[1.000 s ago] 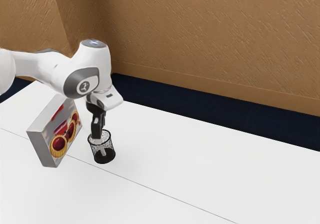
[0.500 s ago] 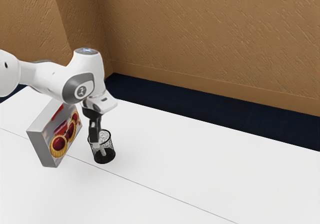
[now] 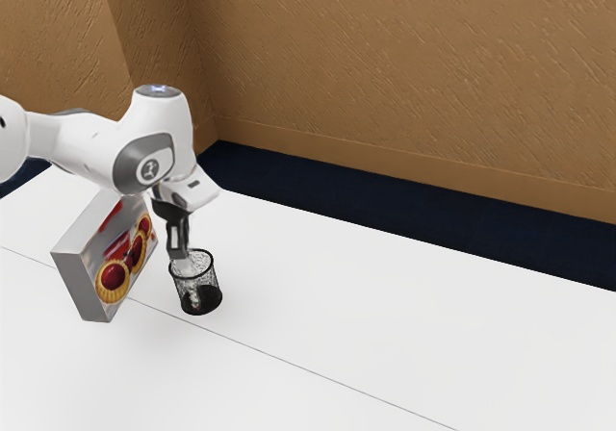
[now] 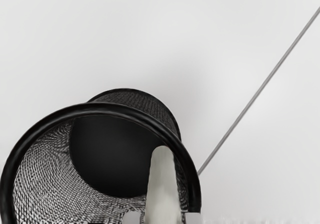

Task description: Take the marker out of the pen holder and place it to the left of the pen holder.

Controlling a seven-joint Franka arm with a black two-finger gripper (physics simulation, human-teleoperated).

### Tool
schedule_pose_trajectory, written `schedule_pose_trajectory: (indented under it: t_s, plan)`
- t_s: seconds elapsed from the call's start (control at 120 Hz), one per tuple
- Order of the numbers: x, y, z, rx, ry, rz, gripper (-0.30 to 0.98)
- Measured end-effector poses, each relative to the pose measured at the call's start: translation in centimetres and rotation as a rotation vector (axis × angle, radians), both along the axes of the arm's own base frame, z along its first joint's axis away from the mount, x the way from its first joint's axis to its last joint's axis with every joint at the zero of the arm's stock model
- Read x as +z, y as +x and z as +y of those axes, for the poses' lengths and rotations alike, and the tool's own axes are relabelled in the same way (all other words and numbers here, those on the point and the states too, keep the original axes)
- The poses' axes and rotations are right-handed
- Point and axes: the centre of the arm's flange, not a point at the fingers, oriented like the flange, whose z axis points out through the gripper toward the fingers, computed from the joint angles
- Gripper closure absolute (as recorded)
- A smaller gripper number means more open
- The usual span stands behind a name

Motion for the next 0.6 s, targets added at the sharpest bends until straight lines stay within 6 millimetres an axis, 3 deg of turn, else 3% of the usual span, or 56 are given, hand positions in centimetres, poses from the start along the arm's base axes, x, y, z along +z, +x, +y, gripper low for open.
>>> schedule_pose_trajectory:
  t_s: [0.108,0.267,0.35,0.442,0.533,0.6]
  plan:
    - [5.5,-0.7,1.8,0.028,0.019,-0.086,0.74]
    - [20.0,-1.8,2.6,0.066,0.025,-0.223,0.76]
    - [25.6,-4.0,6.0,0.146,0.03,-0.219,0.76]
    - [27.6,-7.3,12.0,0.279,-0.005,-0.133,0.77]
    - [26.5,-12.1,20.0,0.457,-0.101,-0.018,0.77]
    - [25.5,-15.3,24.0,0.554,-0.161,0.048,0.78]
